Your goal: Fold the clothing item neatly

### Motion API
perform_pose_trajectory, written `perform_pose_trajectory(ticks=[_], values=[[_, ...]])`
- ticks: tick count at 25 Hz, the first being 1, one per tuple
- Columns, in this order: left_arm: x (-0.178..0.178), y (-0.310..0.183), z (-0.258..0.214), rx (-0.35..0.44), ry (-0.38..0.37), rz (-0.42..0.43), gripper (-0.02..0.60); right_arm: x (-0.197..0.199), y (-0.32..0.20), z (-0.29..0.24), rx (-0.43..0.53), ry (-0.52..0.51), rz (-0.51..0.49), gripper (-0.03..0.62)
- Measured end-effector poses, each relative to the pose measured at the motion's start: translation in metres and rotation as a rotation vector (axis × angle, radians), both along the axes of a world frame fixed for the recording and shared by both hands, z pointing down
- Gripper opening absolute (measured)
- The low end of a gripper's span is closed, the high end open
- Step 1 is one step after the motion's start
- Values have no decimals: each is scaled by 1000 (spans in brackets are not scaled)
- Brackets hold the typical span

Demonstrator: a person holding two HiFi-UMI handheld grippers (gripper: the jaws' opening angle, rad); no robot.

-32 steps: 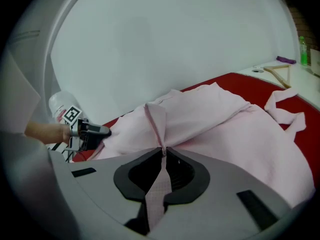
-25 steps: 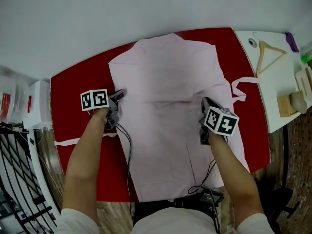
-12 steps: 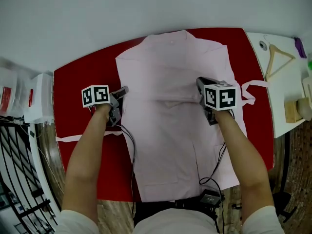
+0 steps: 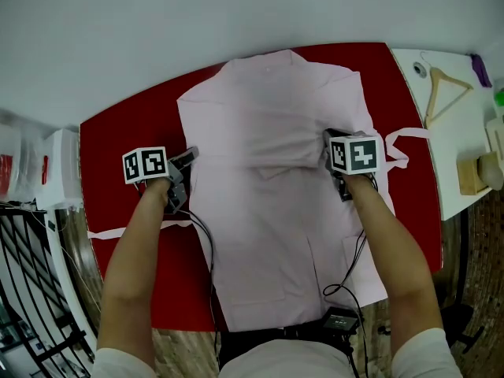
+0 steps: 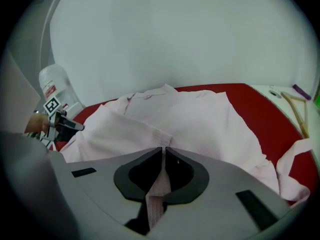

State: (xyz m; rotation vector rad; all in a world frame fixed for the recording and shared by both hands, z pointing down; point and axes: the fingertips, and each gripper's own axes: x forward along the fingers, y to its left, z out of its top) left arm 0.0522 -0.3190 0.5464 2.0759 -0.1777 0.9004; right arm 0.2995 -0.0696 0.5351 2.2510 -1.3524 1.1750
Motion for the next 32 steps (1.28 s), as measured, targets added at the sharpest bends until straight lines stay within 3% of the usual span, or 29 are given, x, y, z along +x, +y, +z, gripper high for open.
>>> perform_pose_trajectory(ticks=[4, 7, 13, 17, 23, 32], values=[[-2, -1, -3, 21, 9, 6, 6, 0, -1, -9, 54, 1, 0, 29], [-3, 0, -20, 88, 45, 31, 8, 6, 10, -30, 109, 48, -18, 29], [22, 22, -77, 236, 192, 189, 6, 29, 59, -49, 121, 103, -38, 29], [56, 48, -94, 214, 260, 246, 6, 43, 81, -45, 119, 97, -9, 29], [113, 91, -96, 224, 285, 348, 6, 55, 96, -40, 117, 100, -17, 29], [232, 161, -101, 275, 322, 542, 6, 61, 108, -26, 83, 137, -68, 29]])
